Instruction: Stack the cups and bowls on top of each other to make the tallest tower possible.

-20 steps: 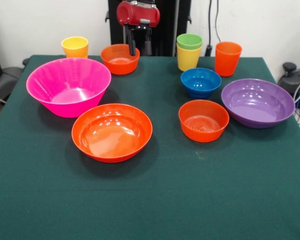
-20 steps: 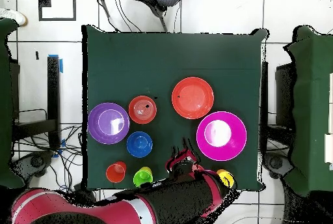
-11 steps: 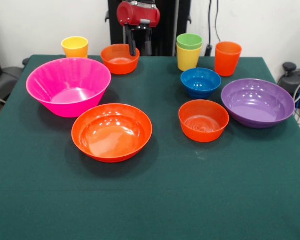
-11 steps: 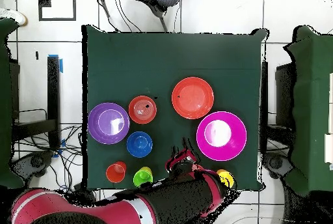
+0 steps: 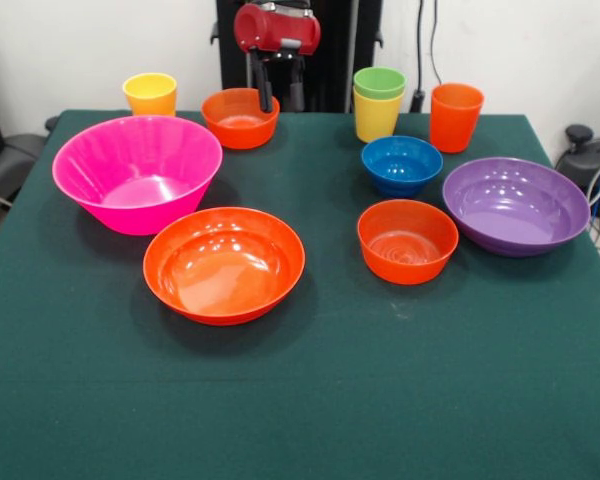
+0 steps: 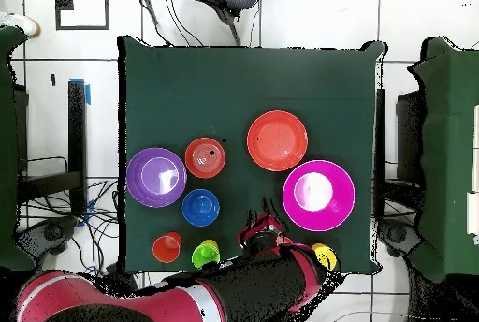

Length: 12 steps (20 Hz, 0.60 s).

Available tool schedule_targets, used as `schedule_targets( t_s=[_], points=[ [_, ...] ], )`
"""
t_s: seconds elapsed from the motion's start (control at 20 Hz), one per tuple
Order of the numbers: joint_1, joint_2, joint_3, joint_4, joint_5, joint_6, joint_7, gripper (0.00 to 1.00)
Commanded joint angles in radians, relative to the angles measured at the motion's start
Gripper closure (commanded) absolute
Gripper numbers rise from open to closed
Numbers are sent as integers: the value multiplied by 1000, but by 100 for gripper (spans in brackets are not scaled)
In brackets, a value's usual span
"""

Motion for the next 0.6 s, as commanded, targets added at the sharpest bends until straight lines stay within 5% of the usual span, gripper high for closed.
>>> schedule_targets(
  t_s=[0.05,0.6],
  points=[
    [-23,12,158,-106,-44,118,84,0],
    [-26,14,159,-104,-39,112,75,0]
  ],
)
